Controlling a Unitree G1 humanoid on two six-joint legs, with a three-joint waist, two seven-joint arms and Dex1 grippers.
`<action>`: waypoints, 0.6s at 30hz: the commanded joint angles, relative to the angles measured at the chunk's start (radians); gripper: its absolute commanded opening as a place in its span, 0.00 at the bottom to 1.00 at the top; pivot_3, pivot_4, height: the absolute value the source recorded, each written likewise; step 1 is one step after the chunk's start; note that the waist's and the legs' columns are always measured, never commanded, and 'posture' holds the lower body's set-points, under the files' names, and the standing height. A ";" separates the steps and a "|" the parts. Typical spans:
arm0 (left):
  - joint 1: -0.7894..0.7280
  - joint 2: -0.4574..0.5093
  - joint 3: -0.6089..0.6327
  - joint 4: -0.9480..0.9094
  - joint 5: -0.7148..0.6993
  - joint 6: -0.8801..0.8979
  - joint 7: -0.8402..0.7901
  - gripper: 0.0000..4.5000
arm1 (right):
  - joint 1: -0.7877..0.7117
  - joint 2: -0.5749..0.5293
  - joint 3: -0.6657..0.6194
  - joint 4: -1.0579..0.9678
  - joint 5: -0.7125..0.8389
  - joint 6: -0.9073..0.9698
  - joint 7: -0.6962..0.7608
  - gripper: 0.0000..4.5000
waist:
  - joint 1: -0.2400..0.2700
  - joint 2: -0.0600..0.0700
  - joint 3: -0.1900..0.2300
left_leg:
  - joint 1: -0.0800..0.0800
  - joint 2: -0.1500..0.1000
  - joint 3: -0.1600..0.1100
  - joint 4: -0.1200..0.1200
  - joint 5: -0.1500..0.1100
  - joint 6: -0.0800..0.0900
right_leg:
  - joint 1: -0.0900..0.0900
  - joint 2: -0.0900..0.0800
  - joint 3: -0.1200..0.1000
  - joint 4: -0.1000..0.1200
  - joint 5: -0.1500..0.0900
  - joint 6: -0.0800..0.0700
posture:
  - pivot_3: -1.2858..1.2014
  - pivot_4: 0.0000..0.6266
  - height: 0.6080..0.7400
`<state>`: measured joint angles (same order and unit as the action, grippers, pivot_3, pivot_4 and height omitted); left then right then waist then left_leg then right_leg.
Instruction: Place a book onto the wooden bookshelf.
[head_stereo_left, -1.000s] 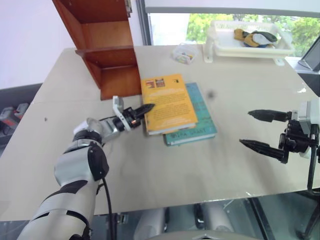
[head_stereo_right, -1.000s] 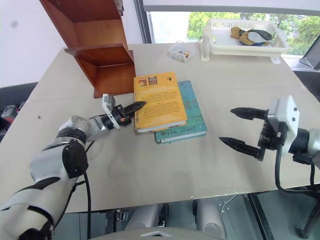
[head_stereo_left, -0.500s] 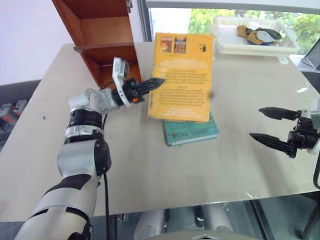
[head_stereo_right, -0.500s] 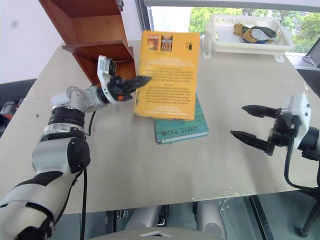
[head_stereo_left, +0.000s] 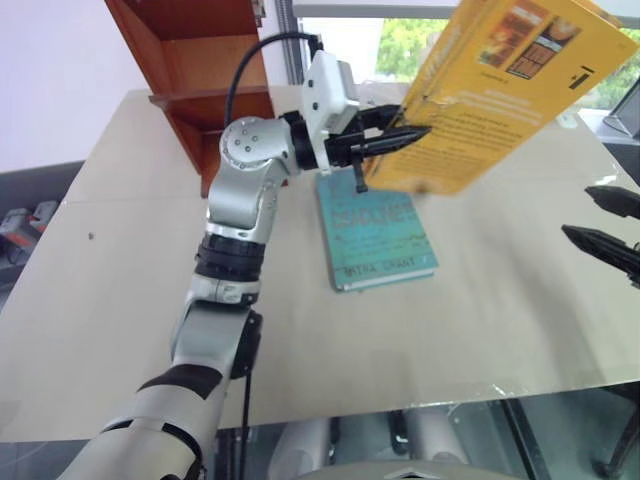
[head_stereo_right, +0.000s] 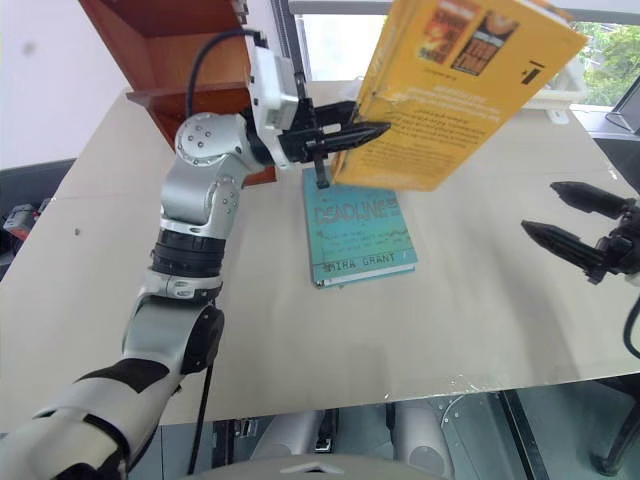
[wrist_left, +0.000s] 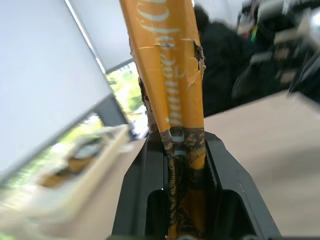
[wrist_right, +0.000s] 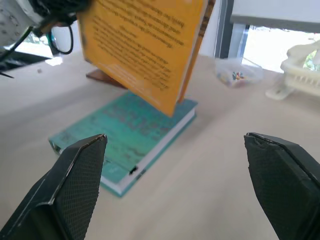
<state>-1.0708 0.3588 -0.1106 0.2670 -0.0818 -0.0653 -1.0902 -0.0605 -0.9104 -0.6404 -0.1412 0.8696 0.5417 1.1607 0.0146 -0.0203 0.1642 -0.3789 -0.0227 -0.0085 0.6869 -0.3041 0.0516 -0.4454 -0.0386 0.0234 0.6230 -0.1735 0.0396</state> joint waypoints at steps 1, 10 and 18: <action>-0.103 0.121 -0.039 0.114 0.210 -0.206 0.129 0.08 | 0.024 -0.036 -0.098 0.014 0.069 0.032 0.068 1.00 | -0.002 0.000 0.000 | 0.000 0.000 0.000 0.000 0.000 0.000 | 0.000 0.000 0.000 0.000 0.000 0.000 | 0.52 0.24 1.00; -0.307 0.349 -0.138 0.324 0.563 -0.494 0.403 0.08 | -0.001 -0.052 -0.117 0.093 0.133 0.081 0.138 1.00 | 0.000 -0.001 0.001 | -0.001 0.001 0.001 0.001 -0.001 0.002 | 0.000 0.001 -0.001 -0.002 0.001 0.002 | 0.52 0.24 1.00; -0.338 0.439 -0.176 0.344 0.655 -0.451 0.383 0.08 | -0.106 -0.086 -0.074 0.209 0.117 0.082 0.205 1.00 | -0.001 -0.001 0.001 | -0.002 0.001 0.002 0.001 -0.002 0.003 | 0.000 0.000 -0.001 -0.003 0.001 0.002 | 0.52 0.24 1.00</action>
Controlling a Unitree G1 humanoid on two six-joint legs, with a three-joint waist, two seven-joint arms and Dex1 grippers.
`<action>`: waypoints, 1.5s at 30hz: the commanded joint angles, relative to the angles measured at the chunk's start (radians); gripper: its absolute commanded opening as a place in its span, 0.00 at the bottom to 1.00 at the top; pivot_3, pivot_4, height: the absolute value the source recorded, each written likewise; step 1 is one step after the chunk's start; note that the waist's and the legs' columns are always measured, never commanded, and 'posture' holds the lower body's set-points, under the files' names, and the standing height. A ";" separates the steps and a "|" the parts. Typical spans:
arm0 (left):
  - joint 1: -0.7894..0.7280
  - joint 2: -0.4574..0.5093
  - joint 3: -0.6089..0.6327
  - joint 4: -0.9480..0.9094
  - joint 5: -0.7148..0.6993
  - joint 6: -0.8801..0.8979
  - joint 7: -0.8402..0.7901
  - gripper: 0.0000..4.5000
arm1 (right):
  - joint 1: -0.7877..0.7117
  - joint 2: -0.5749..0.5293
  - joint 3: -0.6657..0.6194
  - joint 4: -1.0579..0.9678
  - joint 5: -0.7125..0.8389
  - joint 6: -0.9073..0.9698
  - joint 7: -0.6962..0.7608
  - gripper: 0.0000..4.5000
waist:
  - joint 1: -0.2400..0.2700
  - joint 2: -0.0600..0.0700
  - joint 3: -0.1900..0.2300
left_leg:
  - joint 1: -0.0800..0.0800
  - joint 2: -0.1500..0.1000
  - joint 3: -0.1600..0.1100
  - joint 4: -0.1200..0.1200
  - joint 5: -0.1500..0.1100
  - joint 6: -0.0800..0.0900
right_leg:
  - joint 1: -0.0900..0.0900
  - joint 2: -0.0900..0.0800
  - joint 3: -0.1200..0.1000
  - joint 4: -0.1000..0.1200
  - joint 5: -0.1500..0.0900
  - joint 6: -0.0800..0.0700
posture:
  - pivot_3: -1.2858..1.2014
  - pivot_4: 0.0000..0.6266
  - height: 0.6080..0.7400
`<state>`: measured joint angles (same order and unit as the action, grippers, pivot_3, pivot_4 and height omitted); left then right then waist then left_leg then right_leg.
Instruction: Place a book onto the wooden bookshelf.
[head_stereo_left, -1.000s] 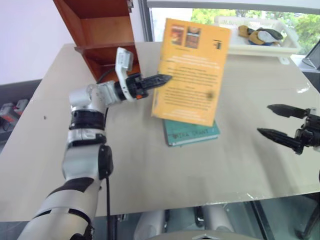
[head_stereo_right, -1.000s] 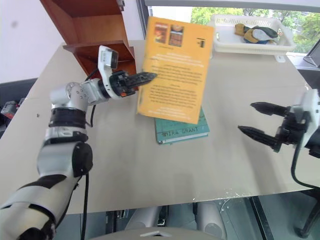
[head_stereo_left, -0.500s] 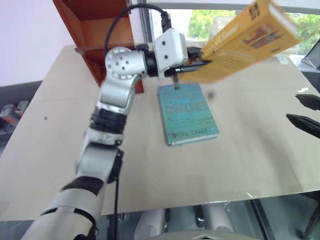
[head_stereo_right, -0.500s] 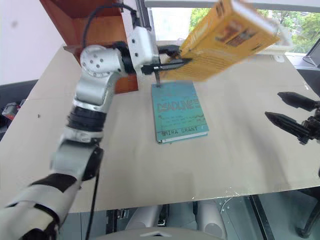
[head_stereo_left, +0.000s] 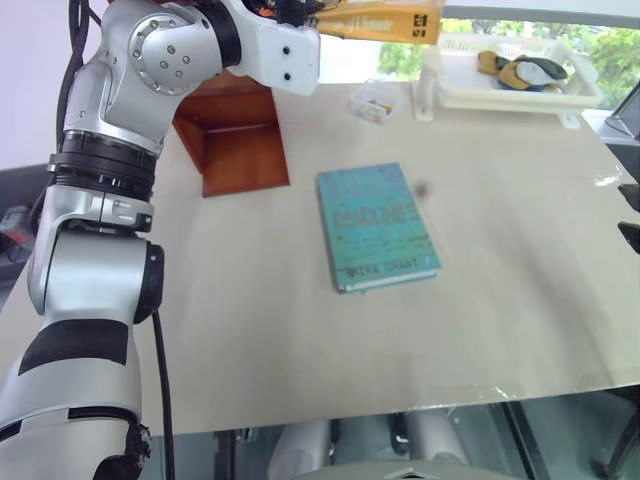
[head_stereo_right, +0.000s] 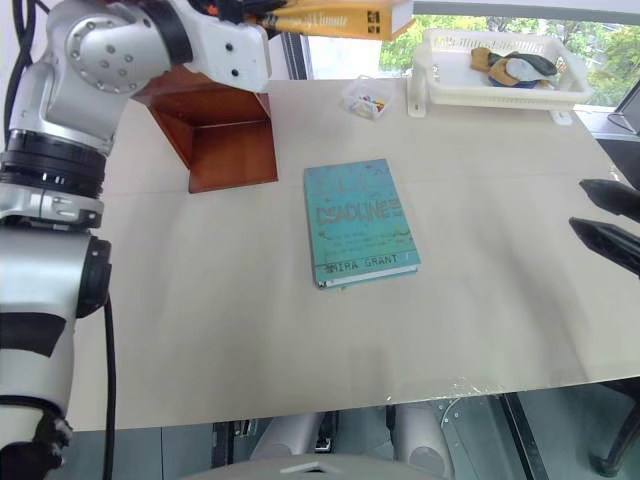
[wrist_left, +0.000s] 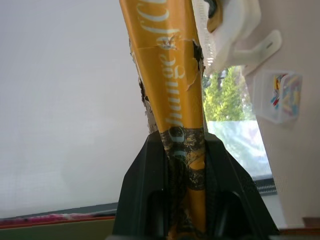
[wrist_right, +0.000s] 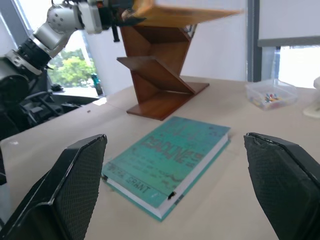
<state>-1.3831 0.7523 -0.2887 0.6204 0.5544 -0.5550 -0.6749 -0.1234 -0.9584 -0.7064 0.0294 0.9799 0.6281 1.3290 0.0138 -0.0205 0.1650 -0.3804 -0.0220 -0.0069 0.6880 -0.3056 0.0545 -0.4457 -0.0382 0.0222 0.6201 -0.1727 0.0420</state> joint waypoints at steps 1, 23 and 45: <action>-0.022 0.053 -0.001 -0.009 0.022 0.048 -0.047 0.08 | -0.053 -0.043 -0.004 0.052 0.002 -0.006 0.045 1.00 | -0.001 0.000 0.000 | 0.000 0.000 0.000 0.000 0.000 0.000 | 0.000 0.001 0.000 0.000 0.000 0.000 | 0.52 0.24 1.00; 0.091 0.200 0.003 -0.102 0.090 0.425 -0.255 0.08 | -0.338 -0.077 0.144 0.320 -0.123 -0.066 0.182 1.00 | -0.005 0.000 0.001 | -0.001 0.001 0.001 0.001 0.001 -0.002 | -0.001 0.001 0.000 0.004 0.000 0.000 | 0.52 0.24 1.00; 0.153 0.320 0.038 -0.134 0.061 0.494 -0.287 1.00 | -0.366 -0.098 0.145 0.331 -0.135 -0.042 0.205 1.00 | -0.025 0.001 0.000 | 0.000 0.001 0.001 0.002 0.000 0.000 | -0.001 0.001 0.001 0.006 0.000 0.000 | 0.52 0.24 1.00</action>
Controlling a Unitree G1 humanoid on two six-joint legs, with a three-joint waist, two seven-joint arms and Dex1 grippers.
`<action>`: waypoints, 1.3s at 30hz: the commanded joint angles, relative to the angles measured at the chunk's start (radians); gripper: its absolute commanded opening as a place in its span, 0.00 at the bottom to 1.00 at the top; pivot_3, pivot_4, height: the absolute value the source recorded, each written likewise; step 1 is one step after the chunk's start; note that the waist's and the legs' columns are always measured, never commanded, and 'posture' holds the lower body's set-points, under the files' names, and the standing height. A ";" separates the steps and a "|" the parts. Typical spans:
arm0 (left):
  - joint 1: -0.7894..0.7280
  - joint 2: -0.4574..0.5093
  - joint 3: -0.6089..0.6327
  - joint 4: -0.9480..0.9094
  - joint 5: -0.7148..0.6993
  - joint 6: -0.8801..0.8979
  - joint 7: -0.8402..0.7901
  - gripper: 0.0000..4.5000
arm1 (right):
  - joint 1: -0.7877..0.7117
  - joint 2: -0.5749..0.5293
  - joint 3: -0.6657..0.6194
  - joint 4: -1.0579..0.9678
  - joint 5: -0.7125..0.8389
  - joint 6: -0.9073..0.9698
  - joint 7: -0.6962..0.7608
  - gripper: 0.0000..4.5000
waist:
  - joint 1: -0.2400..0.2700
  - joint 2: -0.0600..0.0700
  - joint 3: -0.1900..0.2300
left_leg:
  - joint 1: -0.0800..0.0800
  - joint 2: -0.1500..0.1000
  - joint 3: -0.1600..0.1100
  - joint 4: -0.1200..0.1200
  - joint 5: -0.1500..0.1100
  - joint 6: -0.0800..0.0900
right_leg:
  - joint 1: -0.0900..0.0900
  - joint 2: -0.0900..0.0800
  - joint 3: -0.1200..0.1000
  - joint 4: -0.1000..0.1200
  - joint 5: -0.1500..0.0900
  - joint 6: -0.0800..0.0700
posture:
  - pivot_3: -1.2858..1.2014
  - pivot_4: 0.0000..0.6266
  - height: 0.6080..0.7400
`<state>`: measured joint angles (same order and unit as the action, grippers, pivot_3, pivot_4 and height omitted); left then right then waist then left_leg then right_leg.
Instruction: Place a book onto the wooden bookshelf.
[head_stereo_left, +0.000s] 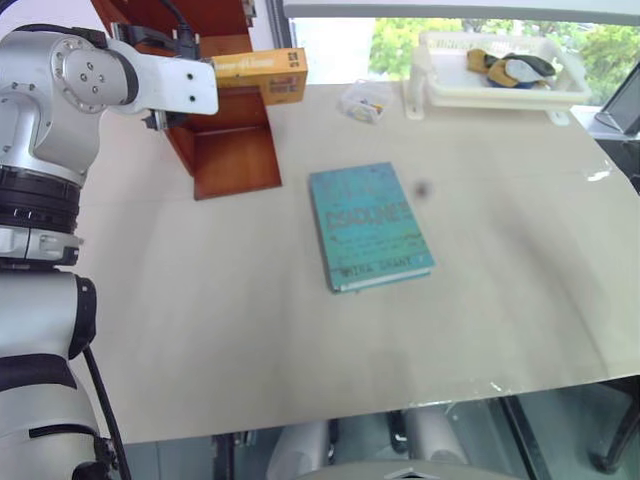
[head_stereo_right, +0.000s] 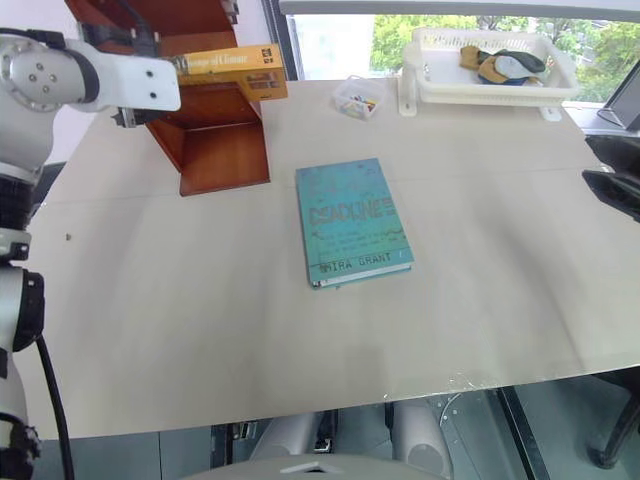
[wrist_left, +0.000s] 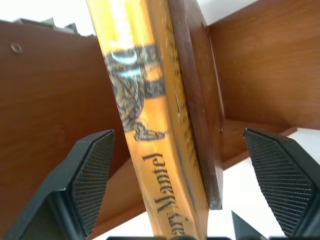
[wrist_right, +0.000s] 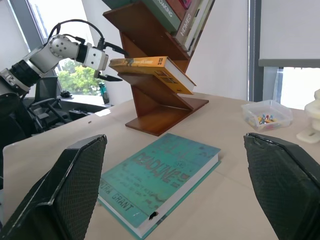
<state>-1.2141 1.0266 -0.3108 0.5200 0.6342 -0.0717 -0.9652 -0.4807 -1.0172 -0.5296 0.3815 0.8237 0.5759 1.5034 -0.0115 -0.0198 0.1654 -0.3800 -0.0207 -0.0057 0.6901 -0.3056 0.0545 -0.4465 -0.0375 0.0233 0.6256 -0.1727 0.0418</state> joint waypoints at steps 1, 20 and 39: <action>-0.023 0.063 0.073 -0.028 -0.033 0.007 -0.006 1.00 | -0.008 -0.042 -0.033 -0.023 0.024 0.018 0.033 1.00 | 0.000 0.000 0.000 | 0.000 0.000 0.000 0.000 0.000 0.000 | 0.000 0.000 0.000 0.000 0.000 0.000 | 0.52 0.24 1.00; 0.350 -0.051 0.594 -0.650 -0.835 0.697 -0.247 1.00 | 0.181 -0.048 -0.016 -0.097 -0.002 0.042 0.036 1.00 | 0.005 0.008 -0.006 | 0.000 0.001 -0.001 0.002 0.001 -0.002 | 0.001 -0.001 -0.001 0.001 0.000 0.001 | 0.52 0.24 1.00; 1.120 -0.325 0.612 -1.022 -0.963 0.911 0.160 1.00 | 0.451 0.000 0.006 -0.107 -0.208 -0.172 -0.046 1.00 | 0.001 0.006 -0.005 | 0.023 0.004 0.000 0.010 -0.001 0.001 | 0.024 0.001 0.001 -0.001 -0.004 0.002 | 0.52 0.24 1.00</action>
